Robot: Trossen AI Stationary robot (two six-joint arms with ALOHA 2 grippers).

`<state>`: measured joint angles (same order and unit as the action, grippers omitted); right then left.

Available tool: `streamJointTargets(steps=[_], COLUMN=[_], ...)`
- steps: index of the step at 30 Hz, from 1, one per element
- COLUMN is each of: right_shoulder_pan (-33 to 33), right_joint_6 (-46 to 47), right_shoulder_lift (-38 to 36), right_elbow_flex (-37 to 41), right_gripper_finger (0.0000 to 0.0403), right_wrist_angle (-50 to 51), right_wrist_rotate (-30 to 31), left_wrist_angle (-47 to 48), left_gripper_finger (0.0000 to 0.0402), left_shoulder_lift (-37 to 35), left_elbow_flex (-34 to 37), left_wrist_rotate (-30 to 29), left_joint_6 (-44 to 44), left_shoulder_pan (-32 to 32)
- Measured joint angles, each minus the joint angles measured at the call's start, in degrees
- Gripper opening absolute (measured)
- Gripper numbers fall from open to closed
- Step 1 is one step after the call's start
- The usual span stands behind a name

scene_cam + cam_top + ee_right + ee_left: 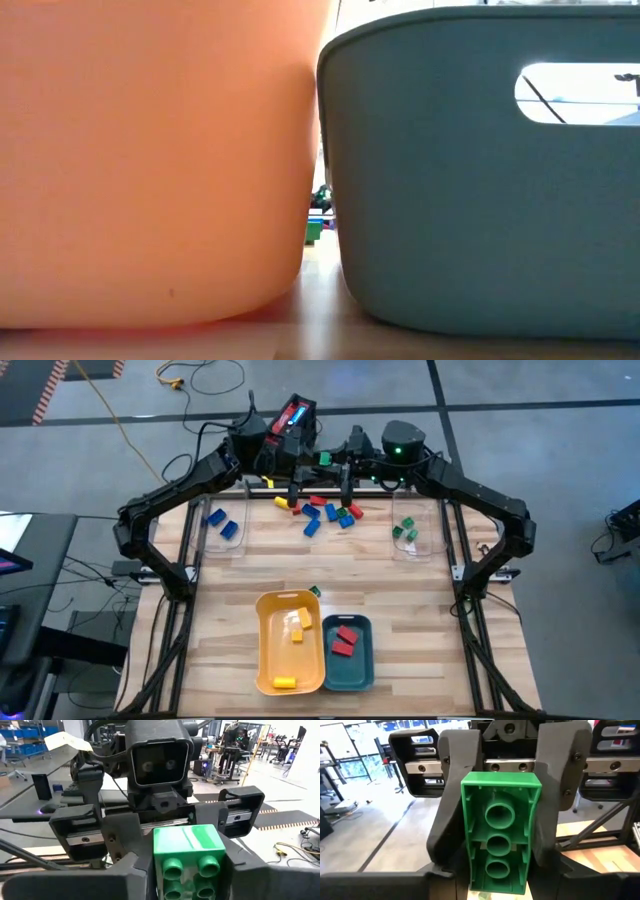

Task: Sort blocks
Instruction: Put the green game piece into the right transparent bin

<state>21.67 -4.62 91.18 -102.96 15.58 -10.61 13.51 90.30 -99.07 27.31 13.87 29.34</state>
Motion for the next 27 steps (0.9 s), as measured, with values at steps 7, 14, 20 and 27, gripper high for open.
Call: streamJointTargets(steps=[7,14,20,27], right_shoulder_pan=[0.30,2.41,7.01,11.52], right_joint_6=[0.84,3.12,1.79,7.28], right_shoulder_lift=[-0.29,-2.63,-6.29,-12.04], right_elbow_flex=[0.00,-2.21,-3.60,12.46], right_gripper_finger=[0.0128,0.0128,0.0128,0.0128], right_wrist_angle=[0.77,5.44,31.90,40.57], right_wrist_rotate=[0.13,1.07,11.31,13.75], left_wrist_angle=[3.60,11.46,14.68,17.25], left_gripper_finger=[0.0231,0.0288,0.0292,0.0292], left_shoulder_lift=[0.00,-0.11,-1.90,-2.25], left_elbow_flex=[0.00,0.00,0.00,0.00], left_wrist_rotate=[-4.99,-6.72,-8.16,-8.50], left_joint_6=[-2.31,-1.07,-0.98,-0.39], left_shoulder_pan=[0.83,2.71,5.00,6.82])
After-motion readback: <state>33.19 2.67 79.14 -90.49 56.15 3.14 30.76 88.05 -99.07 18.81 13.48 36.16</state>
